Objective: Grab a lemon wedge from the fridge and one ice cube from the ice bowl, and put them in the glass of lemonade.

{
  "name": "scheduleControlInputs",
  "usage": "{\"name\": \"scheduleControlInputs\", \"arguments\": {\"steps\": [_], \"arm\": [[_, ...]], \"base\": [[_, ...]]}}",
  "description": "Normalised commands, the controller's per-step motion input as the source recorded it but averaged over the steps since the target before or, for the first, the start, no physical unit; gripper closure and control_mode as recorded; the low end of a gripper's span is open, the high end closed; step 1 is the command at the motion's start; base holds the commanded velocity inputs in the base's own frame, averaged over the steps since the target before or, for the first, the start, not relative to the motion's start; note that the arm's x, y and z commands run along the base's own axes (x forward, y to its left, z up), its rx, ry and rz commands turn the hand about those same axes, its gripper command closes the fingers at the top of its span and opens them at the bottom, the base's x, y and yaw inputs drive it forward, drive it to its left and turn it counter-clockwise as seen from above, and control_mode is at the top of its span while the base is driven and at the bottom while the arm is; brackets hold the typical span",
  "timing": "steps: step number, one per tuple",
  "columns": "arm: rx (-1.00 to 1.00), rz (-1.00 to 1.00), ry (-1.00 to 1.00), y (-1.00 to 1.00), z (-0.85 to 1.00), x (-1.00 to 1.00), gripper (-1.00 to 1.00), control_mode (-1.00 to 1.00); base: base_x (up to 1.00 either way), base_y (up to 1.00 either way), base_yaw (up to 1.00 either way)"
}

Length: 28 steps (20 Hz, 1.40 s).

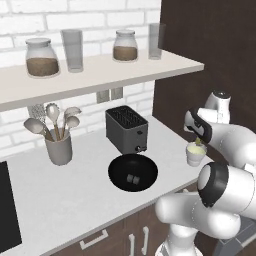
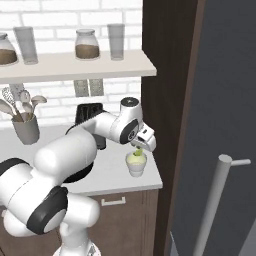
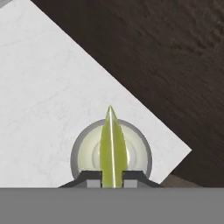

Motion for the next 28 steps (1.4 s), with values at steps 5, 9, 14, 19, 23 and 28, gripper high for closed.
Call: {"name": "scheduleControlInputs", "arguments": {"steps": [5,9,14,19,23,28], "arm": [[0.0,0.0,0.0,0.0,0.0,0.0,-1.0,-1.0],[0.0,0.0,0.0,0.0,0.0,0.0,-1.0,-1.0],[0.01,0.0,0.0,0.0,0.12,-0.07,-1.0,-1.0],[0.02,0.02,-0.03,0.0,0.3,-0.16,-1.0,-1.0],[0.02,0.03,-0.06,0.07,0.27,-0.24,-1.0,-1.0],[0.0,0.11,-0.02,0.56,0.27,-0.24,-1.0,-1.0]], "base": [[0.0,0.0,0.0],[0.0,0.0,0.0],[0.0,0.0,0.0],[0.0,0.0,0.0],[0.0,0.0,0.0],[0.0,0.0,0.0]]}}
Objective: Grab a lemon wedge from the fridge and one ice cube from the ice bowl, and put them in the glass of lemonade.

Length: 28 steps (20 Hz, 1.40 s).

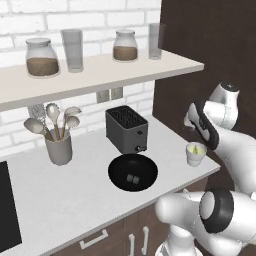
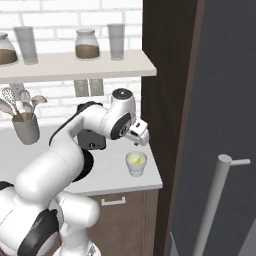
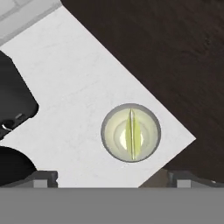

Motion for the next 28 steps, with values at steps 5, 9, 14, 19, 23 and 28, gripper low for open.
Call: {"name": "scheduleControlInputs", "arguments": {"steps": [5,9,14,19,23,28], "arm": [[0.0,0.21,0.0,0.95,0.04,-0.08,-1.0,-1.0],[-0.05,0.41,0.18,1.0,0.0,0.0,-1.0,-1.0],[-0.13,0.53,0.42,1.0,0.0,-0.02,-1.0,-1.0],[-0.09,0.45,0.14,0.81,-0.18,-0.41,-1.0,-1.0],[0.0,0.29,0.0,0.49,-0.24,-0.32,-1.0,-1.0],[0.0,0.15,-0.01,0.19,-0.43,0.0,-1.0,-1.0]], "base": [[0.0,0.0,0.0],[0.0,0.0,0.0],[0.0,0.0,0.0],[0.0,0.0,0.0],[0.0,0.0,0.0],[0.0,0.0,0.0]]}}
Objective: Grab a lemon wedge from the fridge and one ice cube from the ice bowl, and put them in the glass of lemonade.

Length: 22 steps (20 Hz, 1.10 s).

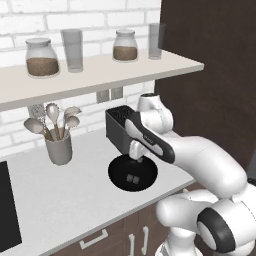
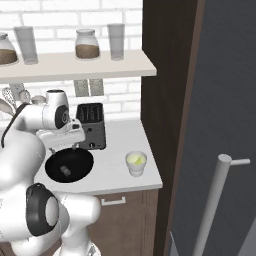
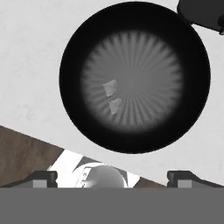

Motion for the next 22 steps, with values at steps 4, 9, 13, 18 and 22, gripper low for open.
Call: {"name": "scheduleControlInputs", "arguments": {"steps": [4,9,13,18,22], "arm": [[0.0,0.06,0.0,0.13,-0.61,0.21,-1.0,-1.0],[0.0,0.05,0.0,0.26,-0.62,0.12,-1.0,-1.0],[0.0,0.06,0.0,0.18,-0.6,0.01,-1.0,-1.0],[0.0,0.03,0.01,-0.01,-0.36,0.18,-1.0,-1.0],[0.0,0.01,0.0,-0.03,-0.12,0.26,-1.0,-1.0]], "base": [[0.0,0.0,0.0],[0.0,0.0,0.0],[0.0,0.0,0.0],[0.0,0.0,0.0],[0.0,0.0,0.0]]}}
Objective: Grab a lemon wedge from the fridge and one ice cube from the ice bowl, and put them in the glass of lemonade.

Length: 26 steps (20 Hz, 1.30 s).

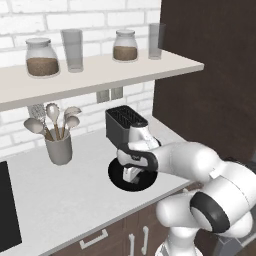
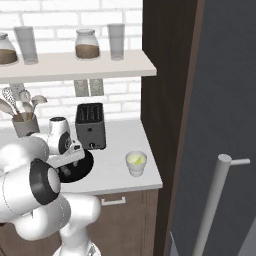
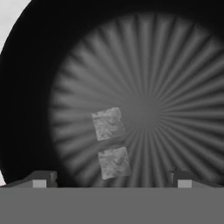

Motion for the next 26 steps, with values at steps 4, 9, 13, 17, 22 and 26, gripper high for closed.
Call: {"name": "scheduleControlInputs", "arguments": {"steps": [4,9,13,17,22,26], "arm": [[0.0,0.04,0.0,0.0,-0.26,0.31,-1.0,-1.0],[0.0,0.03,0.0,-0.05,-0.25,0.15,-1.0,-1.0],[0.0,0.03,0.0,-0.11,0.0,0.0,-1.0,-1.0],[0.0,0.04,0.0,-0.01,0.0,0.0,-1.0,-1.0],[0.0,0.04,0.0,0.0,-0.11,-0.09,-1.0,-1.0],[0.0,0.04,-0.01,0.0,-0.02,-0.25,-1.0,-1.0]], "base": [[0.0,0.0,0.0],[0.0,0.0,0.0],[0.0,0.0,0.0],[0.0,0.0,0.0],[0.0,0.0,0.0],[0.0,0.0,0.0]]}}
